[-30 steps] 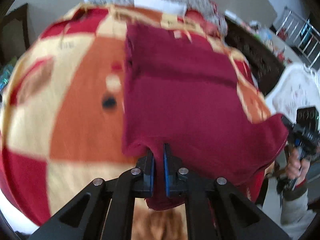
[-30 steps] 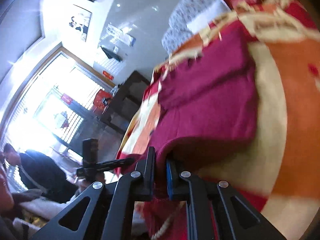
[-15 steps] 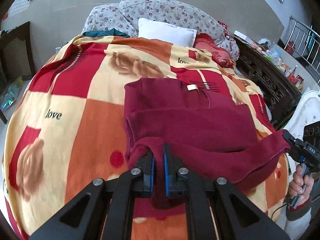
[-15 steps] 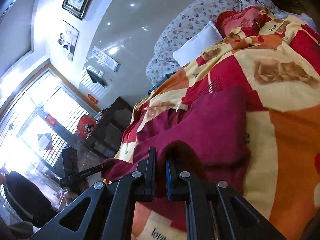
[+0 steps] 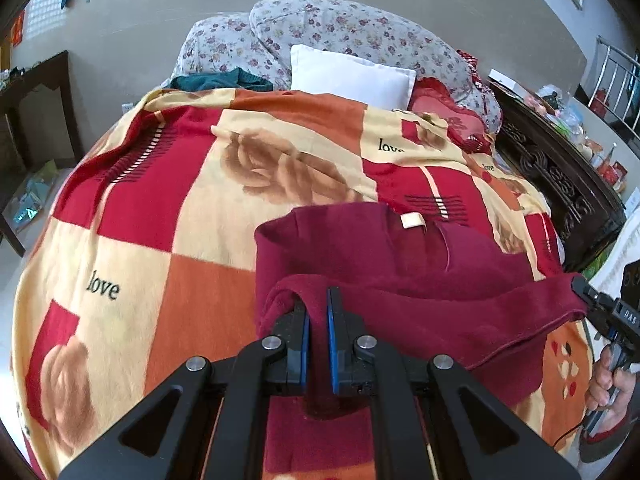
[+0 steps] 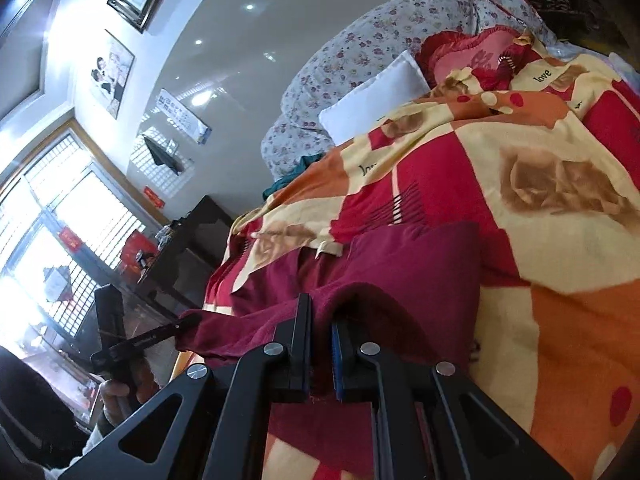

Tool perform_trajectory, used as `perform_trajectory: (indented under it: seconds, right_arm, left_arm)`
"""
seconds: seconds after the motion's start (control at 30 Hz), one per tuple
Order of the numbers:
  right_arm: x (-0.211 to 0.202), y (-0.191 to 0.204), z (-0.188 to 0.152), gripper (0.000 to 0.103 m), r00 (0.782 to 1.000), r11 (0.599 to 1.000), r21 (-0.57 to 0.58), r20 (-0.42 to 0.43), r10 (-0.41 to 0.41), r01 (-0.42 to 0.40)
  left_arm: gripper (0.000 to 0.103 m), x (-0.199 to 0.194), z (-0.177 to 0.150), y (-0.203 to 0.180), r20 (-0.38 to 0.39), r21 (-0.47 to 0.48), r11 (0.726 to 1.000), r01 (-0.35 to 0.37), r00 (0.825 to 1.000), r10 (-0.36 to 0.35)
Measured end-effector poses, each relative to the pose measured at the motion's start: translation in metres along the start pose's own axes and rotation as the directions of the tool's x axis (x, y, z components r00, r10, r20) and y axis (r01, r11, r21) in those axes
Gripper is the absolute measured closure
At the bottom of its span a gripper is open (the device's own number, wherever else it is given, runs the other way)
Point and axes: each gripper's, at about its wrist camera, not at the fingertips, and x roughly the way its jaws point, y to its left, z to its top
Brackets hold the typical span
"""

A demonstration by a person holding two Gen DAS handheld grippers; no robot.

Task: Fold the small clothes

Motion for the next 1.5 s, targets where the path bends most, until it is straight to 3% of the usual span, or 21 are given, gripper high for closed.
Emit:
perform_trajectory:
  seconds: [0.63,0.77,0.87,0.9,1.03,1.1,1.13,1.17,1.23,1.3,1.4,1.5]
  right_arm:
    - [0.058,-0.056,0.034,0.092,0.996,0.984,0.157,0.006,-0.084,0.082]
    - [0.063,-0.060,0.038,0.090,0.995,0.984,0.153,0.003,-0.096,0.095]
    - [0.061,-0.053,0.042,0.083,0.995,0.988,0.123,0.014,-0.094,0.092]
    - [0.061,-0.050,0.044,0.075,0.996,0.989,0.122,0.019,-0.088,0.085]
    - [0.057,-0.044,0.053,0.038,0.991,0.987,0.137,0.090,-0.096,0.083]
    - [0.050,-0.044,0.057,0.038,0.988,0.984,0.164,0.122,-0.095,0.075]
    - [0.046,-0.044,0.058,0.038,0.988,0.982,0.179,0.128,-0.087,0.064]
    - [0.041,-0.043,0.058,0.038,0.987,0.981,0.184,0.140,-0.083,0.056]
    - [0.031,-0.033,0.056,0.038,0.983,0.987,0.143,0.158,-0.090,0.068]
    - [0.026,-0.017,0.054,0.040,0.981,0.992,0.066,0.153,-0.120,0.111]
    - [0.030,0.008,0.047,0.053,0.982,0.986,-0.073,0.123,-0.141,0.150]
    - [0.051,0.019,0.041,0.054,0.976,0.967,-0.131,0.064,-0.210,0.217]
  left_arm:
    - [0.093,0.074,0.036,0.004,-0.062,-0.022,0.999,-0.045,0.997,0.043]
    - [0.092,0.080,0.039,0.007,-0.077,-0.033,0.999,-0.012,0.997,0.009]
    - [0.089,0.080,0.043,0.011,-0.082,-0.051,0.999,0.011,0.996,-0.015]
    - [0.088,0.080,0.044,0.013,-0.085,-0.065,0.998,0.023,0.996,-0.029]
    - [0.074,0.076,0.047,0.015,-0.080,-0.096,0.993,0.061,0.994,-0.069]
    - [0.057,0.070,0.048,0.013,-0.064,-0.089,0.995,0.052,0.996,-0.058]
    - [0.036,0.064,0.049,0.013,-0.033,-0.077,0.997,0.006,0.999,-0.009]
    - [0.026,0.054,0.051,0.012,0.029,-0.066,0.997,-0.042,0.999,0.044]
    - [0.026,0.040,0.053,0.010,0.099,-0.042,0.997,-0.063,0.993,0.067]
    - [0.026,0.034,0.055,0.007,0.089,-0.021,0.998,-0.060,0.994,0.062]
    - [0.026,0.028,0.051,-0.003,0.106,0.018,0.998,-0.057,0.993,0.055]
    - [0.025,0.040,0.047,-0.016,0.085,0.065,0.994,-0.089,0.993,0.084]
